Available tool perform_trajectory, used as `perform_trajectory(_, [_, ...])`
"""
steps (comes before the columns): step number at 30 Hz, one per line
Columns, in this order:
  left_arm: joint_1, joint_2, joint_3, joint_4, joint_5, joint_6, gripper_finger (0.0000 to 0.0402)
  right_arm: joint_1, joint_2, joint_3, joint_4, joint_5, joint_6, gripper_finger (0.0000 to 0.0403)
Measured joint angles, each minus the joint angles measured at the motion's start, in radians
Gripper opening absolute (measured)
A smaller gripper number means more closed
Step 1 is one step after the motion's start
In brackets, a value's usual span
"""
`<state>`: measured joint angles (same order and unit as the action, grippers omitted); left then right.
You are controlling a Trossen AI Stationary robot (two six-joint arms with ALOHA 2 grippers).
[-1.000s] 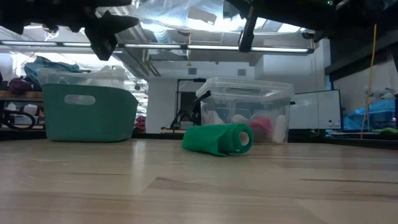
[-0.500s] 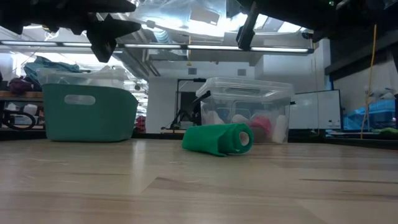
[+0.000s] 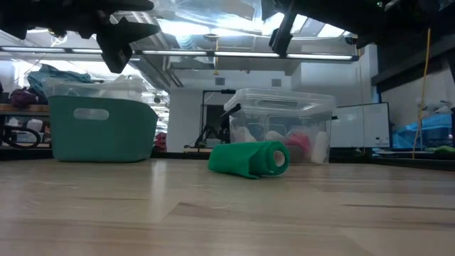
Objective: Roll bandage
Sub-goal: Open the transparent zip bag
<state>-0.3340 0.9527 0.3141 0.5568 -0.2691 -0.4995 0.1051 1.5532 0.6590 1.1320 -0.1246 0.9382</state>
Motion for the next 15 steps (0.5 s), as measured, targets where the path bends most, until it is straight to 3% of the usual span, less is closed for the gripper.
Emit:
perform_trajectory(9, [0.000, 0.000, 0.000, 0.006, 0.000, 0.046, 0.0132, 0.000, 0.000, 0.000, -0.004, 0.001, 0.000, 0.0000])
perform_trajectory(15, [0.000, 0.000, 0.000, 0.010, 0.000, 0.111, 0.0071, 0.000, 0.000, 0.000, -0.004, 0.011, 0.000, 0.0000])
